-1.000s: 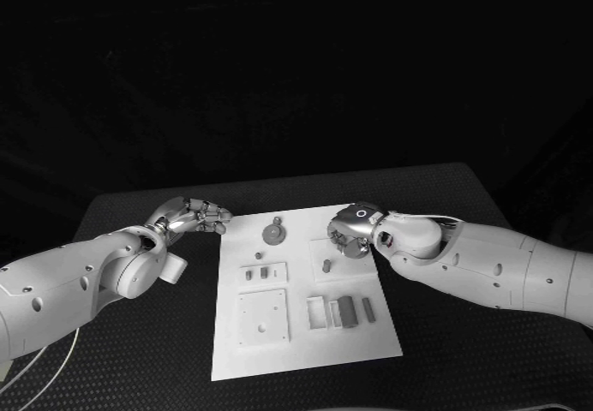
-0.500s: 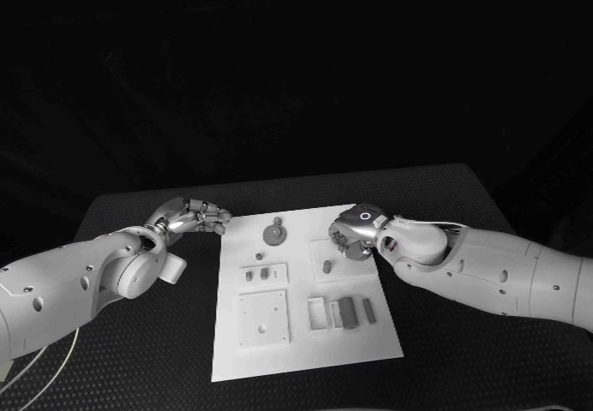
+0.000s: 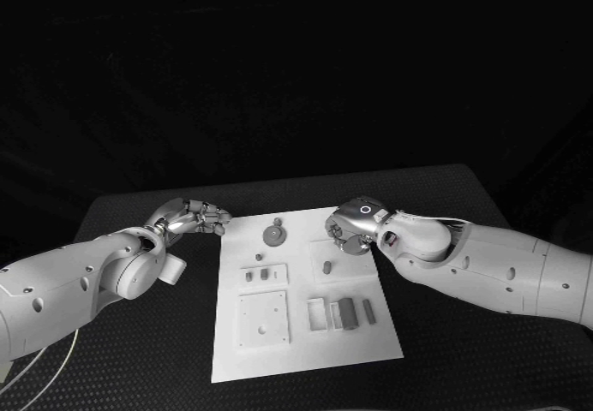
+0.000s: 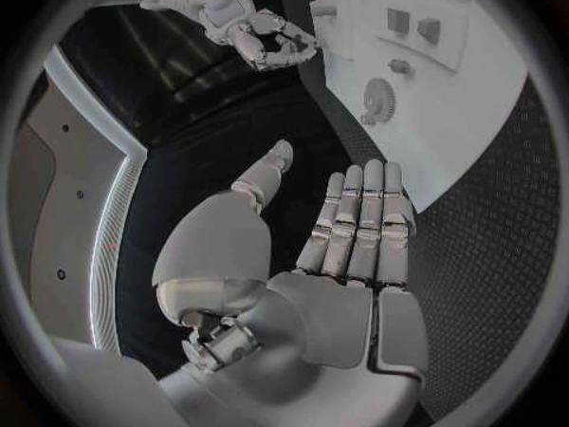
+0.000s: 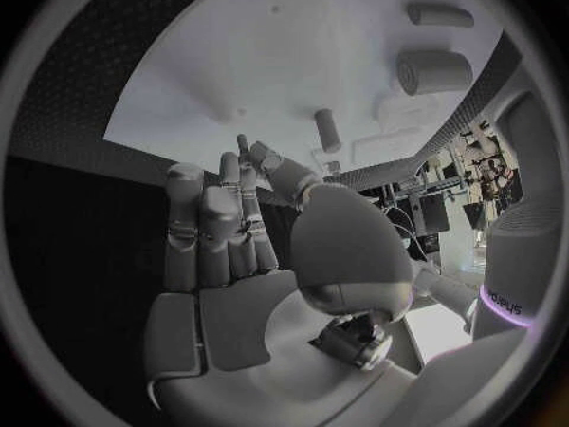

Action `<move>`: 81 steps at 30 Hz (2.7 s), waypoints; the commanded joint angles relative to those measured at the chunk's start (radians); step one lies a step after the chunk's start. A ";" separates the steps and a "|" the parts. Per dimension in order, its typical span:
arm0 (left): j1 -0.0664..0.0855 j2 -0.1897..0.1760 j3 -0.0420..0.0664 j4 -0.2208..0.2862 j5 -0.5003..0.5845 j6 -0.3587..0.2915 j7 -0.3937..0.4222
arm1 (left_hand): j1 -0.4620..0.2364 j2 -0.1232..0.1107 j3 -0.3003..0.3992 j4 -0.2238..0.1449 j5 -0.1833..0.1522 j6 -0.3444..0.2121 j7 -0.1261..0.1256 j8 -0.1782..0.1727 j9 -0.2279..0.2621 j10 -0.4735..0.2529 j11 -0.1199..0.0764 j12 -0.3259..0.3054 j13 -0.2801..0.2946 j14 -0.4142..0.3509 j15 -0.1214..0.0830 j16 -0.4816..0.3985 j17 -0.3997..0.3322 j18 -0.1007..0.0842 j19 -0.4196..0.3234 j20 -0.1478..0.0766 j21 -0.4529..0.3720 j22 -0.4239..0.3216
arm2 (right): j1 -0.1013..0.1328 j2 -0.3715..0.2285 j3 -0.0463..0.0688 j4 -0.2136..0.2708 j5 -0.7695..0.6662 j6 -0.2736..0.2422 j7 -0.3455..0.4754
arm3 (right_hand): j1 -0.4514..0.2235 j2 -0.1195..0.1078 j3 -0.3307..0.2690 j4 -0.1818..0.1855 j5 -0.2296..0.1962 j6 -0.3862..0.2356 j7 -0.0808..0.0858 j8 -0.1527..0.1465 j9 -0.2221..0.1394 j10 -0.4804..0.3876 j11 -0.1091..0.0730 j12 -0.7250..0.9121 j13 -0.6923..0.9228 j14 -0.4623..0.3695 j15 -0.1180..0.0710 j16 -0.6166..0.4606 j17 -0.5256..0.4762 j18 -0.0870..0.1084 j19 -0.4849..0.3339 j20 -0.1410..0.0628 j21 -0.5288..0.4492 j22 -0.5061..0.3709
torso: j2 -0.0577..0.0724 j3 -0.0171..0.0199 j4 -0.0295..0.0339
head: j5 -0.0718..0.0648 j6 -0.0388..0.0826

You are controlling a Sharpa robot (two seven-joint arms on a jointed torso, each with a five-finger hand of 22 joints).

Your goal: Assemble the parts on the task board

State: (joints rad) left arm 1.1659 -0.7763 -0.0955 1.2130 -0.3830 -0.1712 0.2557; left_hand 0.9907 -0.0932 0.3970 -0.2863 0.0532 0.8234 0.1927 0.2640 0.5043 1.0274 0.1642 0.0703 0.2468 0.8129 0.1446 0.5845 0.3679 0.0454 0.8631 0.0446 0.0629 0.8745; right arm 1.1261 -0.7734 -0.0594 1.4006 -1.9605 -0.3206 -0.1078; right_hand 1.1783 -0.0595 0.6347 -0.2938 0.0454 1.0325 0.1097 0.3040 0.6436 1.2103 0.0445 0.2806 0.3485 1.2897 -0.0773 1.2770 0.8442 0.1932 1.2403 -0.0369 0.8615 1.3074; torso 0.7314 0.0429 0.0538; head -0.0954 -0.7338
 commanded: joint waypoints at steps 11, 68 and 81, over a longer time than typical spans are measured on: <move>0.001 0.002 0.001 0.006 0.007 0.014 0.007 | 0.003 0.010 -0.008 -0.001 -0.003 -0.008 -0.002 0.005 -0.002 -0.004 0.005 -0.002 -0.003 0.001 0.005 -0.008 0.004 0.008 -0.002 0.006 0.004 -0.003 | 0.002 -0.004 0.014 0.147 0.141 0.000 0.027 | 0.001 -0.009 -0.002 0.003 0.003 0.006 -0.002 0.004 0.000 0.098 -0.029 0.000 0.003 -0.011 -0.018 0.005 0.003 0.069 0.007 0.000 0.004 0.019 | 0.000 -0.0017 0.0002 | 0.017 -0.003; 0.001 0.012 0.001 0.011 0.007 0.015 0.005 | 0.004 0.014 -0.012 0.000 -0.003 -0.005 -0.007 0.009 -0.002 -0.001 0.002 0.001 -0.007 0.002 0.005 -0.017 0.014 0.008 -0.001 0.006 0.005 -0.011 | -0.120 0.166 -0.053 0.090 0.089 -0.059 0.114 | 0.003 -0.006 0.000 0.002 0.003 0.002 -0.001 0.002 0.005 0.097 -0.030 -0.007 0.007 -0.014 -0.019 0.003 0.007 0.069 0.005 -0.005 0.002 0.018 | 0.000 -0.0016 0.0008 | 0.180 -0.064; 0.001 0.016 0.001 0.012 0.007 0.015 0.003 | 0.004 0.013 -0.013 0.000 -0.003 -0.005 -0.007 0.009 -0.002 -0.001 0.002 0.000 -0.008 0.002 0.005 -0.018 0.015 0.008 -0.001 0.006 0.005 -0.012 | -0.125 0.176 -0.058 0.079 0.087 -0.053 0.115 | 0.003 -0.006 0.000 0.002 0.003 0.002 -0.001 0.002 0.006 0.097 -0.030 -0.008 0.008 -0.014 -0.019 0.003 0.008 0.069 0.005 -0.006 0.002 0.018 | 0.000 -0.0020 0.0010 | 0.186 -0.066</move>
State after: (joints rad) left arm 1.1663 -0.7633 -0.0954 1.2222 -0.3827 -0.1685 0.2524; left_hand 0.9946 -0.0893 0.3916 -0.2865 0.0532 0.8199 0.1891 0.2700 0.5029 1.0274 0.1642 0.0703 0.2406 0.8129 0.1446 0.5723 0.3821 0.0453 0.8631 0.0446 0.0629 0.8640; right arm 1.0012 -0.6008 -0.1179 1.4781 -1.8607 -0.3735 -0.0038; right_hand 1.1754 -0.0624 0.6332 -0.2953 0.0416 1.0290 0.1078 0.3024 0.6482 1.2141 0.0408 0.2770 0.3548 1.2934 -0.0809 1.2770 0.8509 0.1937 1.2451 -0.0353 0.8614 1.3077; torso 0.7308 0.0405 0.0549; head 0.0888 -0.7994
